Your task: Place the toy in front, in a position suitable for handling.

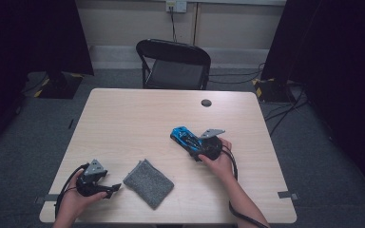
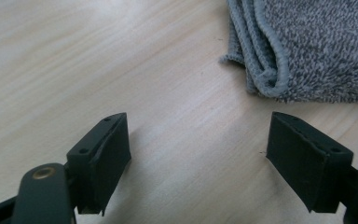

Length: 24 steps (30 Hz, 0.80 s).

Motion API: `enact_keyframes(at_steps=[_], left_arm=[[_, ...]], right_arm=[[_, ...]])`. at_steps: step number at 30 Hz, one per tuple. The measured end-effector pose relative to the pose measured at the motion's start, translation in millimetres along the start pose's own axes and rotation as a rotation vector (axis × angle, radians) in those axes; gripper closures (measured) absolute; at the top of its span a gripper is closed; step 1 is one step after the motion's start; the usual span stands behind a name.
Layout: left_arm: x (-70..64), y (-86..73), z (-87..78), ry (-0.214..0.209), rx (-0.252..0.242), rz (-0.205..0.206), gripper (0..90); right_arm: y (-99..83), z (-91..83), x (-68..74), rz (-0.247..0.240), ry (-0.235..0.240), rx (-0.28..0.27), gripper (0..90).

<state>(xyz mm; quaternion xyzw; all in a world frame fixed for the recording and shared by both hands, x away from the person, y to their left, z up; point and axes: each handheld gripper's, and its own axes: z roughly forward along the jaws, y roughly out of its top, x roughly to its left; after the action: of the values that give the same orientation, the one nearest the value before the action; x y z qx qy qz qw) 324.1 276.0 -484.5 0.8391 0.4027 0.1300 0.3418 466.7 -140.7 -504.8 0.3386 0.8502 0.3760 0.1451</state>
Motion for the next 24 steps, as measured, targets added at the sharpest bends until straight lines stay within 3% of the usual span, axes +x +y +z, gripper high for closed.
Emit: enact_keyframes(at_steps=[3, 5, 7, 11, 14, 18, 24], left_arm=[[-6.3, 13.7, -8.4, 0.002, -0.037, 0.019, 18.5], [-14.1, 23.7, -10.9, -0.030, -0.054, 0.035, 17.6], [-22.6, 32.9, -9.3, -0.059, -0.064, 0.078, 17.5], [-39.2, 47.1, -0.5, -0.121, -0.050, 0.154, 20.3], [-47.6, 55.1, 5.2, -0.169, -0.048, 0.186, 21.9], [-56.1, 62.7, 11.4, -0.196, -0.070, 0.305, 24.0], [-70.5, 62.0, 29.8, -0.273, -0.025, 0.334, 26.7]], right_arm=[[0.0, 0.0, -0.1, 0.000, 0.000, 0.000, 23.8], [0.0, 0.0, -0.1, 0.000, 0.000, 0.000, 23.8], [0.0, 0.0, -0.1, 0.000, 0.000, 0.000, 23.8], [0.0, 0.0, -0.1, 0.000, 0.000, 0.000, 23.8], [0.0, 0.1, -0.2, 0.001, 0.001, 0.000, 23.8], [0.0, 0.1, -0.2, 0.000, 0.001, 0.000, 23.8], [0.0, 0.0, -0.1, 0.001, 0.000, 0.000, 23.8]])
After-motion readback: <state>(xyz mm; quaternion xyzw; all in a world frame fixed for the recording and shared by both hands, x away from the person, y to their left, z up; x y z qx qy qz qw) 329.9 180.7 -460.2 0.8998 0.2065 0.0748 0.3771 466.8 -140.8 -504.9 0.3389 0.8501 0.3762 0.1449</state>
